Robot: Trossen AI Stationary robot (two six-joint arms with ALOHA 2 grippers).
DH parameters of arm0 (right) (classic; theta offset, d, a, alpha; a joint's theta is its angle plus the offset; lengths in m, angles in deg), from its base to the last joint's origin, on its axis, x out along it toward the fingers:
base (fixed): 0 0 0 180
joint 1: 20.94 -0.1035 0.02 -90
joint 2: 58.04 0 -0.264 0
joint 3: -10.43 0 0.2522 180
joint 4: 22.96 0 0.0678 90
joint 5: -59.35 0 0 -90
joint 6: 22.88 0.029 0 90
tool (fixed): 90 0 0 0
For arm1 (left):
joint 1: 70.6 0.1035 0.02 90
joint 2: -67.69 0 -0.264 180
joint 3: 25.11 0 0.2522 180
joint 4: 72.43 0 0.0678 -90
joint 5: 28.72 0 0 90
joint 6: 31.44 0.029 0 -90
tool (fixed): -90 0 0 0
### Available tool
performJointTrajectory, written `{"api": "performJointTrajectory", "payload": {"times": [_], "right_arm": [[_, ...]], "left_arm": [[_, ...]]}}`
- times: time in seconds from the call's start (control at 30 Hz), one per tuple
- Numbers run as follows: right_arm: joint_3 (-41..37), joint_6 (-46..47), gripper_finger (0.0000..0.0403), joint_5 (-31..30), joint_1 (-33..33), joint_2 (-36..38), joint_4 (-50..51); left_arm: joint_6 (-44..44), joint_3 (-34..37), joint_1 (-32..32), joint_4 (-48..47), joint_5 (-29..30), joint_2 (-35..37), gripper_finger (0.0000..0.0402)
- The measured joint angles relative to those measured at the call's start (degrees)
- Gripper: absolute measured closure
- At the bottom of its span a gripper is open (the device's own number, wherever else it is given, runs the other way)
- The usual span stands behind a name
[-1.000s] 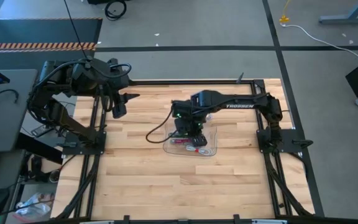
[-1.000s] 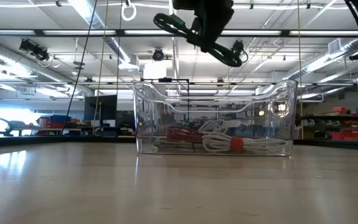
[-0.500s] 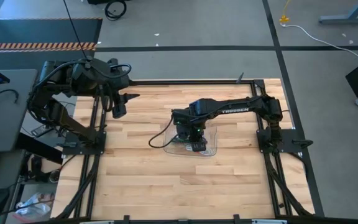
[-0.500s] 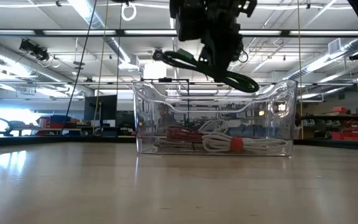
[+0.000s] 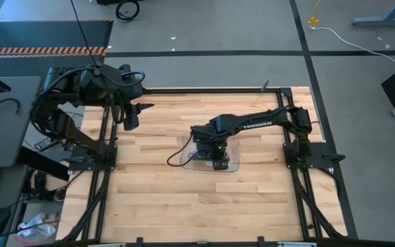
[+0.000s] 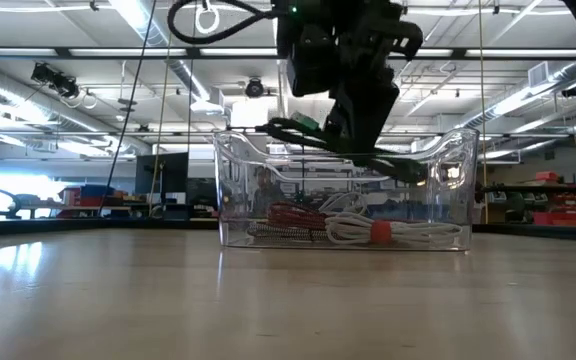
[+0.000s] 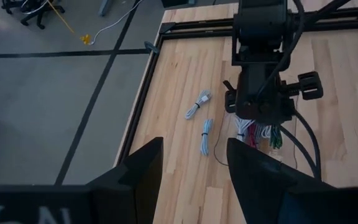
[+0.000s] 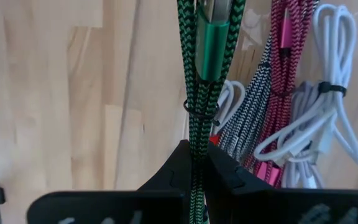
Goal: Pick and place USB-C Cables
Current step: Put the green patterned charger cable into the transparent bin
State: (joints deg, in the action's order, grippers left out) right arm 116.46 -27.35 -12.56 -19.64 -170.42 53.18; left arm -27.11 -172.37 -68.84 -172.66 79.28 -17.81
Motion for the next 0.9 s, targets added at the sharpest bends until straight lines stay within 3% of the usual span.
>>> {"api": "performJointTrajectory", "payload": {"times": [0.47,0.9], "right_arm": [[-10.78,-0.17,0.0384,-3.73,1.93,0.00,-7.46],[-11.61,-1.51,0.0384,-6.23,2.00,0.02,-9.00]], "left_arm": [[-0.21,0.00,0.00,0.01,0.00,0.00,0.0218],[-0.69,0.00,0.00,0.01,0.00,-0.01,0.0218]]}}
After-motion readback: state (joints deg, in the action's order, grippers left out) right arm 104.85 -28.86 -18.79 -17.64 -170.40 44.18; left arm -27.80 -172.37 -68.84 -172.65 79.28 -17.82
